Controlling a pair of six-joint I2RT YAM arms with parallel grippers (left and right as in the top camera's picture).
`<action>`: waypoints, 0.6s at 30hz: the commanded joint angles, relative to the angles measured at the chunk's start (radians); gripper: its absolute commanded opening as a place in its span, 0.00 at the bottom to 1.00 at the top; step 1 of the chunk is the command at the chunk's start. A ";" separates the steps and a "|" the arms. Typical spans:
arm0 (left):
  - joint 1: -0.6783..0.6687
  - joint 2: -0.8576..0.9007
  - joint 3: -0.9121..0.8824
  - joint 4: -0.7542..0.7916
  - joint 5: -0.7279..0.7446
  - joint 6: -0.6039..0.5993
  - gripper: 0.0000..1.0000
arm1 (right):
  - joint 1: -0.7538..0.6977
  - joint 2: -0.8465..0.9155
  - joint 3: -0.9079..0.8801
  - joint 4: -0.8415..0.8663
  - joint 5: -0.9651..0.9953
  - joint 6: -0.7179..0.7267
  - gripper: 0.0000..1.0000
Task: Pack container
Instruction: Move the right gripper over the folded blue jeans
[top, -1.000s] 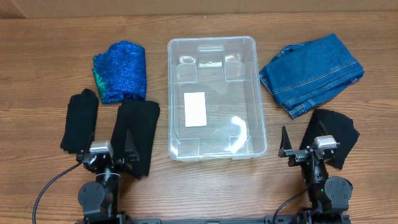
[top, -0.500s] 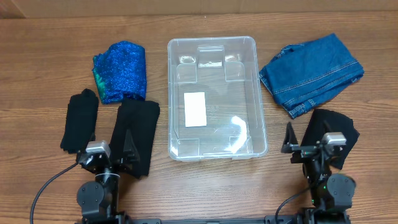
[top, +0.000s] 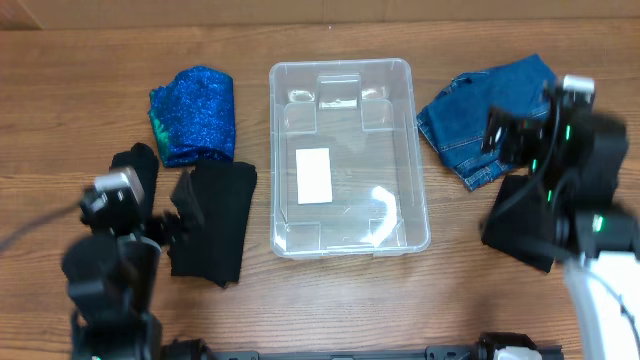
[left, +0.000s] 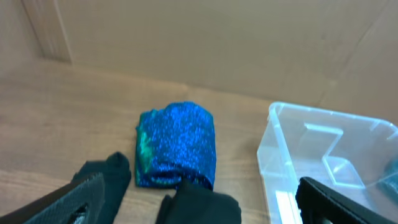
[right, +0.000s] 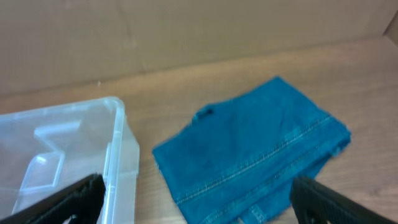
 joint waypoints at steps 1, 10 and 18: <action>0.000 0.193 0.254 -0.187 0.018 -0.003 1.00 | -0.009 0.175 0.262 -0.163 -0.042 0.002 1.00; 0.000 0.431 0.553 -0.525 -0.016 -0.004 1.00 | -0.041 0.269 0.487 -0.334 -0.081 0.040 1.00; 0.000 0.444 0.568 -0.549 -0.017 -0.004 1.00 | -0.297 0.349 0.489 -0.335 -0.283 0.114 1.00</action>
